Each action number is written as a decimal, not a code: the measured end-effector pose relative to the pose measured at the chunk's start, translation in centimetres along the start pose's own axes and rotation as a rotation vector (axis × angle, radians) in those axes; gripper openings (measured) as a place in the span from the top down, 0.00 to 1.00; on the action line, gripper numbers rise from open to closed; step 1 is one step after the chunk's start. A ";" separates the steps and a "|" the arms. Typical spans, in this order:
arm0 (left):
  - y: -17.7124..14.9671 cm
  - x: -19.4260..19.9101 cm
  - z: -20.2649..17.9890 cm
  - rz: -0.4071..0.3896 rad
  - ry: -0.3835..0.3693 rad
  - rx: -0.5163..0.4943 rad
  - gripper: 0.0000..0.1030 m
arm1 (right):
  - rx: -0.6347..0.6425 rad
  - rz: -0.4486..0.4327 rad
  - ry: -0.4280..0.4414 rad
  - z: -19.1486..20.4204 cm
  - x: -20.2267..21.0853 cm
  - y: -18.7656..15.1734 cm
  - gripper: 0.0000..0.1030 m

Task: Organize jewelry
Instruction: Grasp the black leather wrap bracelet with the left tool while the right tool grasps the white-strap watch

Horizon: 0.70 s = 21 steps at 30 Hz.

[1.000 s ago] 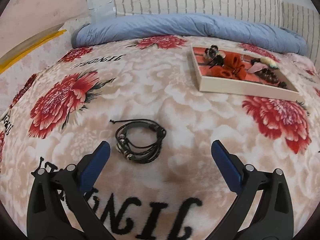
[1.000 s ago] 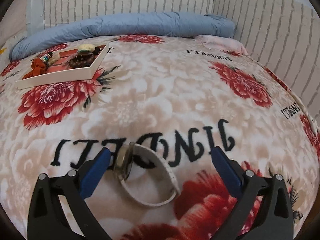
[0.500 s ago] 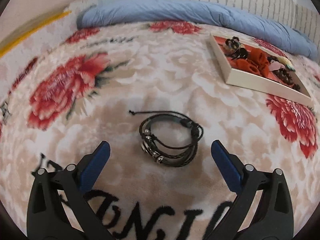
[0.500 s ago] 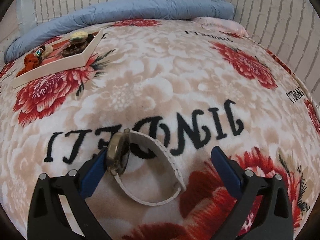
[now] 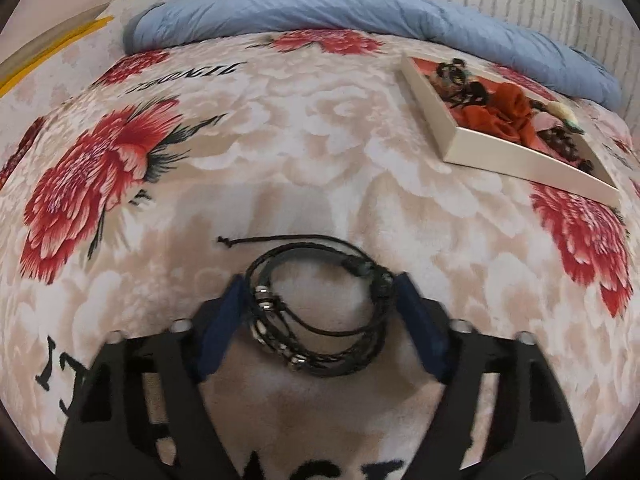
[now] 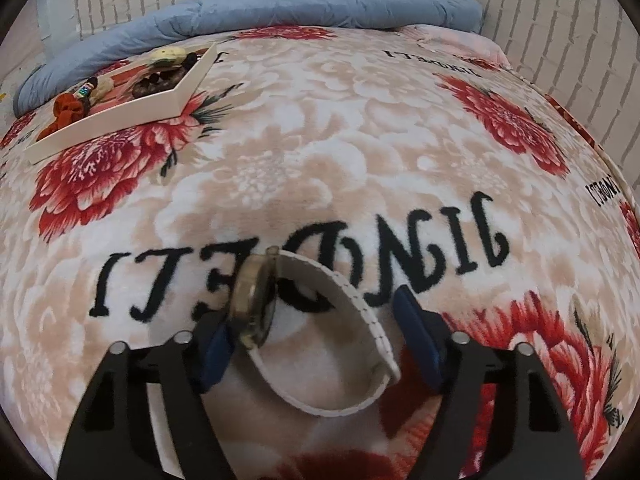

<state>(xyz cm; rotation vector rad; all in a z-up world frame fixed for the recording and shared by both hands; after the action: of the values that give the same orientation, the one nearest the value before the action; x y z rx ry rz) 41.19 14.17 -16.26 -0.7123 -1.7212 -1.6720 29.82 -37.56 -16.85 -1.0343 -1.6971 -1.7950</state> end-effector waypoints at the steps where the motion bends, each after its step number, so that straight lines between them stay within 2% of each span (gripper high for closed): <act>1: -0.1 0.2 -0.2 -0.002 -0.001 -0.010 0.42 | 0.000 -0.002 0.006 0.1 0.1 0.0 0.39; 5: -0.4 0.8 -0.6 -0.010 -0.001 -0.033 0.53 | -0.003 -0.008 0.018 0.2 0.2 0.0 0.44; 10: -0.4 1.0 -0.6 -0.021 0.000 -0.037 0.57 | 0.006 -0.017 0.031 0.5 0.4 0.0 0.56; 21: -0.4 1.4 -0.5 -0.033 -0.006 -0.024 0.62 | 0.020 -0.033 0.049 0.9 0.7 0.3 0.74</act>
<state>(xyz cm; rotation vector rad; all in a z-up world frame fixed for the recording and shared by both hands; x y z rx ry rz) 40.02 13.56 -15.46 -0.7046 -1.7287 -1.7164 29.78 -36.62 -16.22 -0.9521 -1.7085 -1.8054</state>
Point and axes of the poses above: each gripper's, at about its wrist camera, not at the fingertips, and x roughly against the way its jaws point, z to its left, y to its top, the point moved 7 cm from there along -x, roughly the way its jaws point, and after that the axes turned 3 degrees about -z, right-handed, at the moved point
